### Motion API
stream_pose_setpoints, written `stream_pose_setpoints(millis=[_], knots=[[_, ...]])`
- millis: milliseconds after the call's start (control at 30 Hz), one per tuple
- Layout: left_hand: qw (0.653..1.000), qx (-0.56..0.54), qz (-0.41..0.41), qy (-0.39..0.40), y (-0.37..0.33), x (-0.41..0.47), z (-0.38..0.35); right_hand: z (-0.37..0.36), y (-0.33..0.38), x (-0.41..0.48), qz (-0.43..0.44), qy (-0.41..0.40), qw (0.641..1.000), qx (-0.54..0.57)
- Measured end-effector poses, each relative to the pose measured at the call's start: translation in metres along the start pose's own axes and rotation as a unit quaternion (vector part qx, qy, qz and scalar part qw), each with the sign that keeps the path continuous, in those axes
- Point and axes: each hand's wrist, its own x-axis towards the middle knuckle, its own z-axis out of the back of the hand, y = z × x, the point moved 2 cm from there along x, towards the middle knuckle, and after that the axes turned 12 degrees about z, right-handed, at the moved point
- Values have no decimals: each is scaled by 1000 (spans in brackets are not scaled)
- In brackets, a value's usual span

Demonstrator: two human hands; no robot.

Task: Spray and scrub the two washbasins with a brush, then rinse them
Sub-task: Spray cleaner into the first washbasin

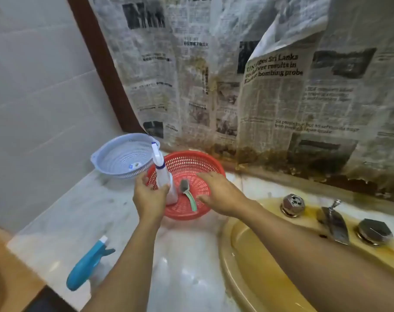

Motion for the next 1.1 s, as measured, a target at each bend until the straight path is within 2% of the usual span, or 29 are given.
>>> stream_pose_setpoints(millis=[100,200,367,500,633,867,1100], knots=[[999,17,-35,15,4,19,-11,-17,-2,36,-28,1,999,36],[998,29,-46,22,9,39,-24,-38,-9,73,-119,27,991,54],[995,75,-72,9,21,59,-31,-78,-29,101,-193,57,977,66],[991,104,-83,7,30,69,-32,-101,-42,105,-220,21,973,67],[990,103,-90,16,29,69,-31,-108,-48,112,-232,1,967,102],[996,64,-65,0,15,57,-25,-75,-44,102,-174,-85,963,186],[994,-1,-109,8,-31,-1,7,-19,-11,52,-150,-166,927,300]])
